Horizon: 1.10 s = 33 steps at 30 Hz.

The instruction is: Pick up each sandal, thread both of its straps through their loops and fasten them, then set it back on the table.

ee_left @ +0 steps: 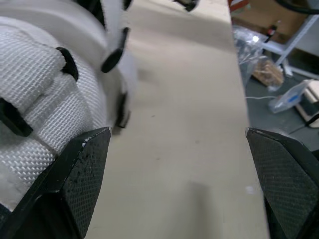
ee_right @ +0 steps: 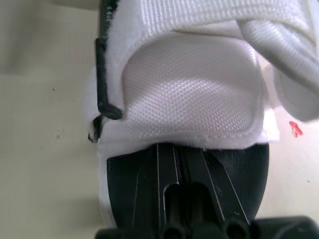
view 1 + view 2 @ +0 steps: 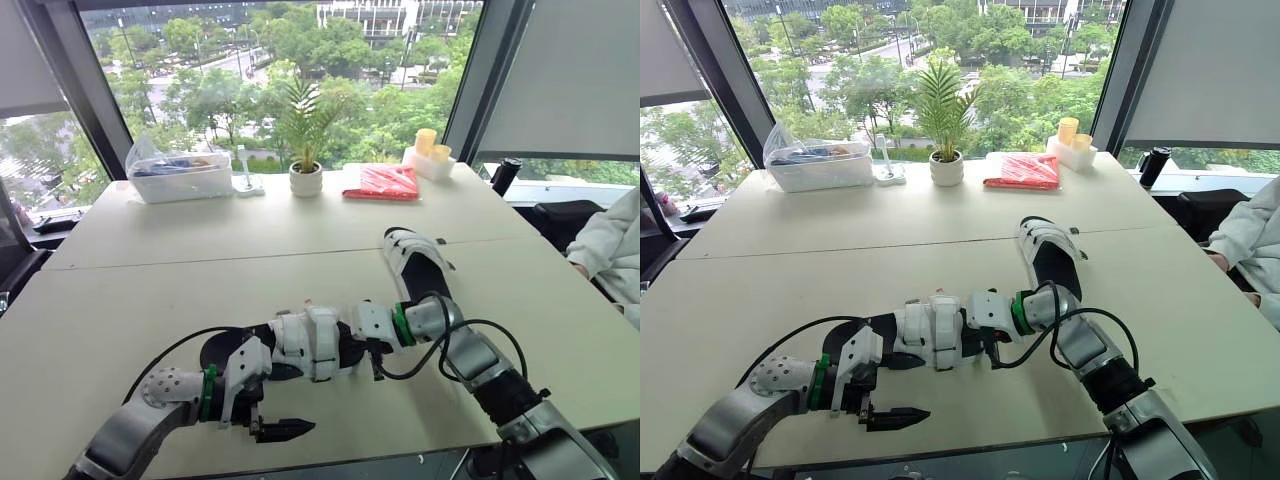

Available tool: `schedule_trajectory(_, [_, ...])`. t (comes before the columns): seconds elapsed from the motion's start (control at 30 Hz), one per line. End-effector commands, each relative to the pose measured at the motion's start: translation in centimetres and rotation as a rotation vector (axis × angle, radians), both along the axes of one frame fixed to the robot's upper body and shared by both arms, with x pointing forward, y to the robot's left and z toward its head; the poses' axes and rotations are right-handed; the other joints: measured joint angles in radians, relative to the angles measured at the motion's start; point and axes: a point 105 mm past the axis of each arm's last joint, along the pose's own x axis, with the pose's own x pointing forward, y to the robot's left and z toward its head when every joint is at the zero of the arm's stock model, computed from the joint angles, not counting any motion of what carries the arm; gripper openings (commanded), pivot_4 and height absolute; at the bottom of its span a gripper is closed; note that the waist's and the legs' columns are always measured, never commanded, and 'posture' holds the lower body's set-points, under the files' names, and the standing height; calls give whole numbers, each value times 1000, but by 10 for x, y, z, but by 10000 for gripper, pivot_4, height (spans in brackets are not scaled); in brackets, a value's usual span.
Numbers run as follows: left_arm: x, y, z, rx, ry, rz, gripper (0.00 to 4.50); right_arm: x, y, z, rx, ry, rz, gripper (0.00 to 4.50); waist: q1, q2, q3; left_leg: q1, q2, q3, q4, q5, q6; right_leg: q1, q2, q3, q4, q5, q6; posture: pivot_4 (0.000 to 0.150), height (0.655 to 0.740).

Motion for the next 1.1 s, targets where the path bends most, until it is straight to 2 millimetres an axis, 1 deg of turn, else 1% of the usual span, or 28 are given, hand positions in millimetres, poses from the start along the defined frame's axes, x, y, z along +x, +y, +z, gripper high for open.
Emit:
schedule_trajectory(0.03, [17,10,0,28,-48,83,44837,-19,11,-16,-25,64,62,0,0,0,0,0,0,0,0,0,0,0,0,0,0,0,0,1500,7400])
schedule_trajectory(0.1, [17,8,-1,13,-38,83,44837,-20,11,-16,-20,64,55,0,0,0,0,-1,0,0,0,0,0,-1,0,0,0,0,0,1500,7400])
schedule_trajectory(0.23, [12,-5,6,-112,33,66,44837,-21,11,-17,-18,64,48,0,2,0,0,-1,0,0,0,0,0,-1,0,0,0,0,0,1500,7400])
schedule_trajectory(0.37, [7,-9,7,-145,70,40,44837,-20,11,-17,-19,60,43,0,5,0,1,-1,0,0,1,0,0,0,0,0,0,0,0,1500,7400])
schedule_trajectory(0.53, [-1,-9,8,-156,114,-11,44837,-19,9,-17,-25,56,37,0,3,0,1,-1,0,0,1,0,0,-1,0,-1,0,0,0,1500,7400])
schedule_trajectory(0.73, [-6,-8,10,-164,152,-52,44837,-17,8,-17,-29,51,34,0,-3,0,1,-3,0,0,-1,0,0,-3,0,-1,-1,0,1,1500,7400])
schedule_trajectory(0.9, [-1,-9,10,-160,130,-37,44837,-15,7,-17,-33,47,34,0,-3,0,1,-3,0,0,-1,0,0,-3,0,-1,-1,0,1,1500,7400])
schedule_trajectory(1.1, [-4,-17,6,-150,142,-87,44837,-14,8,-16,-34,43,36,0,-4,0,1,-3,0,0,-1,0,0,-3,0,-1,-1,0,1,1500,7400])
